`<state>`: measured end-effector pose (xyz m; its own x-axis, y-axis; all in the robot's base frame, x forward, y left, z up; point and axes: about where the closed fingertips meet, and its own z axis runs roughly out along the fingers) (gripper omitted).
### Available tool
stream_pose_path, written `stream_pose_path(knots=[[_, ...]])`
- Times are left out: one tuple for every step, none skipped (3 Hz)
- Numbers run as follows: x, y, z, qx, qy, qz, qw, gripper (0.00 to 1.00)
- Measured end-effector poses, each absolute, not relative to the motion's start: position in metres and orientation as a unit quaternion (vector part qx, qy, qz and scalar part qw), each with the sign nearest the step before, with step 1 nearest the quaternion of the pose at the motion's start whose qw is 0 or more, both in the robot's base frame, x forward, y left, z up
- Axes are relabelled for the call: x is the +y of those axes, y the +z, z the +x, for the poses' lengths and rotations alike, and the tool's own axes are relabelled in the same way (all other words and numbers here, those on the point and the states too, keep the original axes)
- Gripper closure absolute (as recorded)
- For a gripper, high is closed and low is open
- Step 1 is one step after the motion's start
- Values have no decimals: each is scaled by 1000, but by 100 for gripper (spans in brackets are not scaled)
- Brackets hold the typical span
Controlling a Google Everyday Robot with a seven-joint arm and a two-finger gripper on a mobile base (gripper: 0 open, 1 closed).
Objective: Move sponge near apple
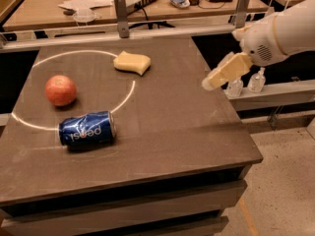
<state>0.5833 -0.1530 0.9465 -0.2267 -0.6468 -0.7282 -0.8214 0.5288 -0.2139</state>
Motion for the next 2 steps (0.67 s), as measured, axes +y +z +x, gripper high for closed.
stream_pose_path(knots=[[-132,925,615,777,128,-448,425,0],[-103,910,645,762,163,-442,444,0]])
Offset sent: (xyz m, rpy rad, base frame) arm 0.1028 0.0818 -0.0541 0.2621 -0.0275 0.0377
